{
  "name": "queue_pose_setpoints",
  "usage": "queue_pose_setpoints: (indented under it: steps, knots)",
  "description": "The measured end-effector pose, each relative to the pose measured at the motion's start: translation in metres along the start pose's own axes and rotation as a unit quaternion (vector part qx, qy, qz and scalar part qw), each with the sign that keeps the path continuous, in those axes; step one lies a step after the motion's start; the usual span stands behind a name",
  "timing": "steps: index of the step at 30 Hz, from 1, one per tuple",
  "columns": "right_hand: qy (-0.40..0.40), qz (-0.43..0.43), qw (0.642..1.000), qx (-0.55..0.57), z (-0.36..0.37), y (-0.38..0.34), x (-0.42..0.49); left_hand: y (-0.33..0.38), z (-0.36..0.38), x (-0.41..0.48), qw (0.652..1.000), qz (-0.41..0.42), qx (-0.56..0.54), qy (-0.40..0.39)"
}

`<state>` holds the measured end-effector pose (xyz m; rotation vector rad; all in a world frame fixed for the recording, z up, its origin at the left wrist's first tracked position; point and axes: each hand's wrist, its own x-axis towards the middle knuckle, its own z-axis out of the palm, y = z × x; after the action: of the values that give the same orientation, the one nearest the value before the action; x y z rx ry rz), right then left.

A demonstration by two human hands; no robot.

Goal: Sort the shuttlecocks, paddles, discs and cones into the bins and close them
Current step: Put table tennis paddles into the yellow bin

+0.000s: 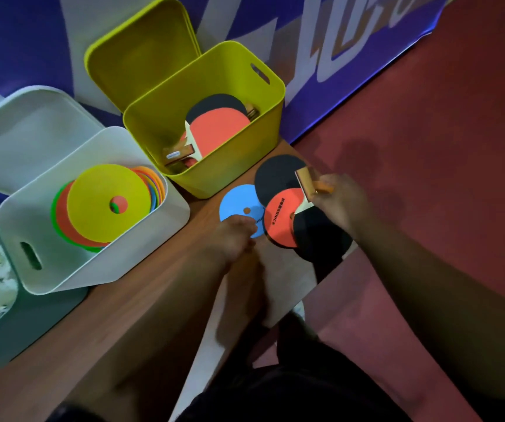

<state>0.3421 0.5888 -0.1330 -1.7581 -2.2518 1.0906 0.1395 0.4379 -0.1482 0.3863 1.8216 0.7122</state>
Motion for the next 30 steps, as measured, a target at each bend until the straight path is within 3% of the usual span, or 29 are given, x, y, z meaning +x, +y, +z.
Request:
queue_pose_setpoints:
  steps: [6, 11, 19, 23, 30]
  knots:
    - [-0.051, -0.062, 0.997, -0.024, 0.010, 0.016, 0.026, 0.003, 0.041, 0.026, 0.990, -0.063, 0.122, 0.011]
    - [-0.055, -0.082, 0.995, -0.019, 0.015, 0.025, 0.041, 0.001, 0.061, 0.032, 0.993, -0.110, 0.033, 0.038]
    - [-0.098, -0.058, 0.988, 0.101, -0.002, 0.024, 0.035, 0.008, 0.050, 0.015, 0.997, -0.012, -0.034, 0.065]
    - [-0.069, -0.041, 0.982, 0.169, -0.014, -0.003, 0.030, 0.018, 0.036, -0.008, 0.992, 0.024, -0.090, 0.085]
    - [-0.048, 0.004, 0.929, 0.366, -0.040, -0.093, 0.022, 0.007, -0.013, -0.052, 0.970, 0.132, -0.135, 0.155]
